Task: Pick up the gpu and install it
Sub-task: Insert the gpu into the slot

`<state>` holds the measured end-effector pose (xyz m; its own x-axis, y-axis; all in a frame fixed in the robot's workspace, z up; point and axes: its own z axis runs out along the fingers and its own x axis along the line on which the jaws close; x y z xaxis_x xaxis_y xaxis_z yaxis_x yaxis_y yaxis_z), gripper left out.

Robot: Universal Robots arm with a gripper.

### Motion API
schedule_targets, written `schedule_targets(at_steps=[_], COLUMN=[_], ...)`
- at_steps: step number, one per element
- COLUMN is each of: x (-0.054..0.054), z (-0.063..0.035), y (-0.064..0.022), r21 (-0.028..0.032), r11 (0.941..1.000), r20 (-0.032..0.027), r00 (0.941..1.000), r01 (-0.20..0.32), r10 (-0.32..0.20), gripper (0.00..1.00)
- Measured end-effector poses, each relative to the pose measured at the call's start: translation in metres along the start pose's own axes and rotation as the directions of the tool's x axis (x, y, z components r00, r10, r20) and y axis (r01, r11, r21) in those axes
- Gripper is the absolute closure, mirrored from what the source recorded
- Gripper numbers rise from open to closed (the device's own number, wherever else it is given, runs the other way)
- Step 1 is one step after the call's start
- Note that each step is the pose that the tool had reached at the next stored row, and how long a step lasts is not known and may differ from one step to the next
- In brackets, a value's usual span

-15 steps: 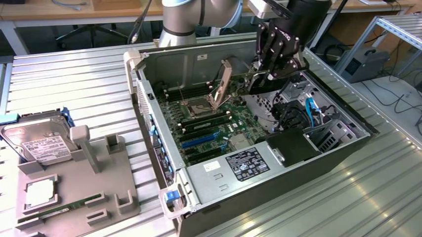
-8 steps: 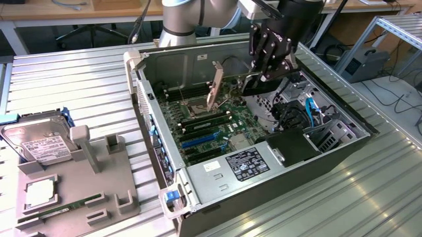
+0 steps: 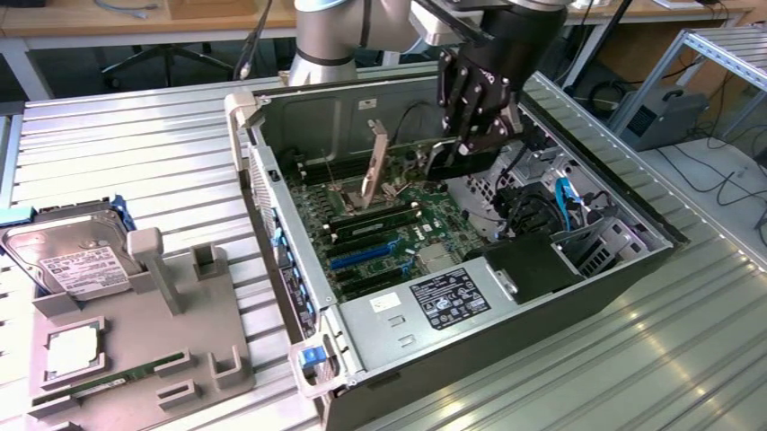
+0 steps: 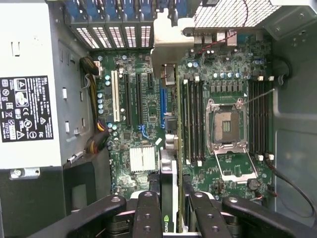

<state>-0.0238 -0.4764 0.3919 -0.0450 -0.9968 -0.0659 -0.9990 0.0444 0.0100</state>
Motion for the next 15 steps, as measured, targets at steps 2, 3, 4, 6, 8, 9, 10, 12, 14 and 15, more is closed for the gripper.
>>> schedule_targets(at_steps=[2, 3, 4, 6, 8, 9, 10, 12, 14, 15], x=[0.0, 0.0, 0.0, 0.001, 0.001, 0.001, 0.001, 0.001, 0.001, 0.001], z=[0.0047, 0.0061, 0.0061, 0.0088, 0.015, 0.0172, 0.0188, 0.021, 0.0212, 0.0214], y=[0.0007, 0.001, 0.0011, 0.0011, 0.001, 0.0011, 0.0011, 0.0012, 0.0012, 0.0012], r21=[0.0001, 0.0, -0.0001, 0.0001, 0.0, 0.0, 0.0, 0.0, -0.0001, 0.0], r11=[1.0, 1.0, 1.0, 1.0, 1.0, 1.0, 1.0, 1.0, 1.0, 1.0], r20=[-0.0002, -0.0003, -0.0004, 0.0002, -0.0002, -0.0001, -0.0002, -0.0003, -0.0005, -0.0003], r00=[1.0, 1.0, 1.0, 1.0, 1.0, 1.0, 1.0, 1.0, 1.0, 1.0], r01=[0.0, 0.0, 0.0, 0.0, 0.0, 0.0, 0.0, 0.0, 0.0, 0.0], r10=[0.0, 0.0, 0.0, 0.0, 0.0, 0.0, 0.0, 0.0, 0.0, 0.0], gripper=[0.73, 0.73, 0.73, 0.73, 0.73, 0.73, 0.73, 0.73, 0.73, 0.73])
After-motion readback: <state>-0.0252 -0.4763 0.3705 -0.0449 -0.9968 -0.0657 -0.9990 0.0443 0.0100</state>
